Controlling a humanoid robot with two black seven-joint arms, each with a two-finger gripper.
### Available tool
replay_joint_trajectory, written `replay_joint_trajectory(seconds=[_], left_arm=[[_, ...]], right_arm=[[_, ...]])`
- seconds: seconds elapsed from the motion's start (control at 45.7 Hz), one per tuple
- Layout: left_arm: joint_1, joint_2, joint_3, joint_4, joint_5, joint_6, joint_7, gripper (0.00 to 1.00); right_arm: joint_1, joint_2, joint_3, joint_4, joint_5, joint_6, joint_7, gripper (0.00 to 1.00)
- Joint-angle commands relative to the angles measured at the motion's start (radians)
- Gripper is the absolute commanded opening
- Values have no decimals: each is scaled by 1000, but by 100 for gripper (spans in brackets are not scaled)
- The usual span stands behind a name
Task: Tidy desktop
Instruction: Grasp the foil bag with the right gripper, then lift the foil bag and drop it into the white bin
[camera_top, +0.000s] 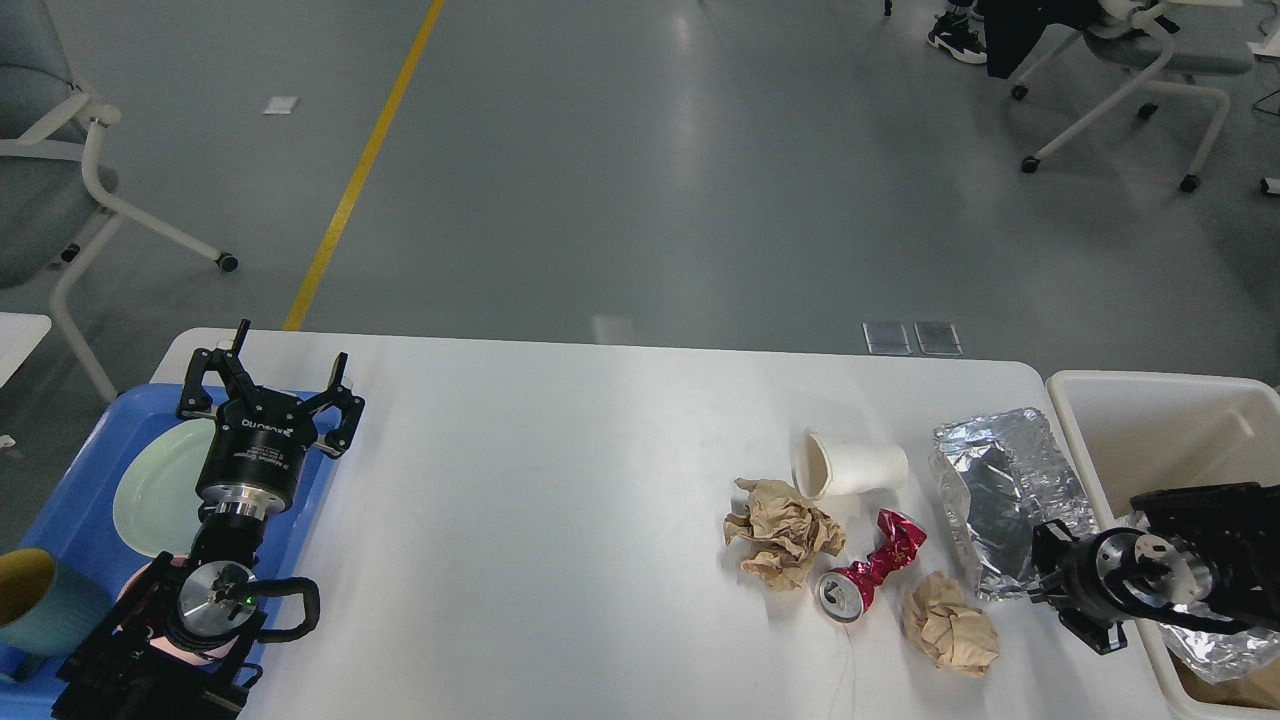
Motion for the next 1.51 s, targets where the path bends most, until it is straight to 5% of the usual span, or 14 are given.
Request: replay_joint_trajectory(seconds=[0.0,0.131,0.306,0.416,0.722,0.854,1.029,1.27,1.489], left_arm=[[0,0,0,0,0,0,0,96],[0,0,0,0,0,0,0,96],[-1,0,0,0,0,0,0,96],[-1,0,0,0,0,0,0,96],[0,0,0,0,0,0,0,96],[0,0,0,0,0,0,0,96],[0,0,0,0,0,0,0,96],[0,1,0,0,0,0,0,96],[2,0,0,0,0,0,-2,96]], right_arm=[[1,-6,0,-3,1,-2,-1,0],[18,-9,-8,17,-3,9,-7,0],[177,-75,-136,151,-64,21,-98,0],[379,-92,-328,276,-112,59,-95,0],[1066,-8,-817,587,-325,415,-64,0],[1298,52,-882,722,-525,513,-6,0],[1329,65,-920,728,-571,589,74,0],[1318,29,-943,709,-577,521,80,0],[1078,-204,-927,399,-585,492,68,0]])
